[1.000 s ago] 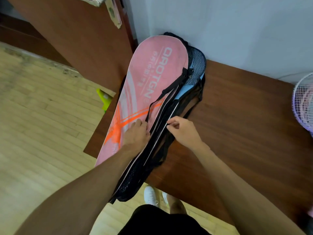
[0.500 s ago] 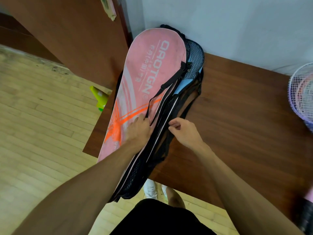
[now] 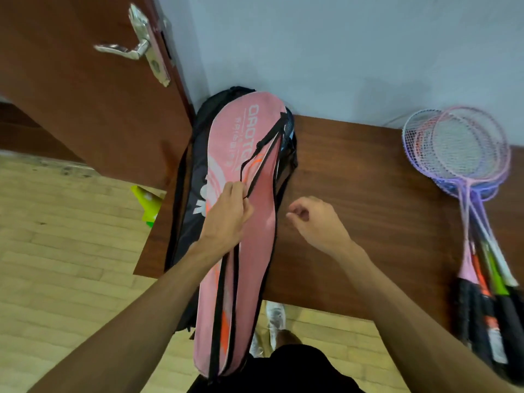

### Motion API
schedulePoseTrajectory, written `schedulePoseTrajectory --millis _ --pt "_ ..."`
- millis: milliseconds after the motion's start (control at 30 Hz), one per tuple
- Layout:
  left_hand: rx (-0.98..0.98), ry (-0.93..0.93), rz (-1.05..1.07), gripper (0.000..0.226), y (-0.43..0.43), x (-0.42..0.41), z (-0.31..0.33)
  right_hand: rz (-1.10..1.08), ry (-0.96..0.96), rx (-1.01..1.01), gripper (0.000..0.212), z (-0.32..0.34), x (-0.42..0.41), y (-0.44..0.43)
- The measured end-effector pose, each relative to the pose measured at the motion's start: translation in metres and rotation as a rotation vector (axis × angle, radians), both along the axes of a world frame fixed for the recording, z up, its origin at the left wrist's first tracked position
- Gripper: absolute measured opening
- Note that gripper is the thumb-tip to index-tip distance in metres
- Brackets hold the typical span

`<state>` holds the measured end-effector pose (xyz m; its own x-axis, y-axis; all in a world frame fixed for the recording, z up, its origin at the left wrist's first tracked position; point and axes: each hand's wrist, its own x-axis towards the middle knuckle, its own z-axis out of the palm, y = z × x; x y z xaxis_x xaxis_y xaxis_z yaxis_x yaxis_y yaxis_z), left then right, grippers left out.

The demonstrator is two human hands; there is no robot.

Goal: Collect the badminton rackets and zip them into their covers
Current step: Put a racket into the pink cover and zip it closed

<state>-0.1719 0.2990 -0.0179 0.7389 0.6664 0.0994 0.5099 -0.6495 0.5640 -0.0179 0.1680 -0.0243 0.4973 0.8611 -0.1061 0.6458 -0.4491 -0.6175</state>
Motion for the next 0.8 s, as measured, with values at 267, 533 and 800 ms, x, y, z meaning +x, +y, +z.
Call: schedulePoseTrajectory --millis 267,533,800 --pt "-0.019 -0.074 -0.141 0.016 -0.064 0.057 0.015 -0.215 -0.072 0.037 0.011 0.026 0.051 -0.106" --pt "-0.017 -0.025 -0.215 0.009 -0.176 0.165 -0.003 -0.365 -0.054 0.025 0.013 0.007 0.14 -0.228" --pt "-0.193 0.183 -0.138 0.009 -0.262 0.246 -0.036 -0.363 -0.003 -0.037 0.012 -0.032 0.216 -0.307"
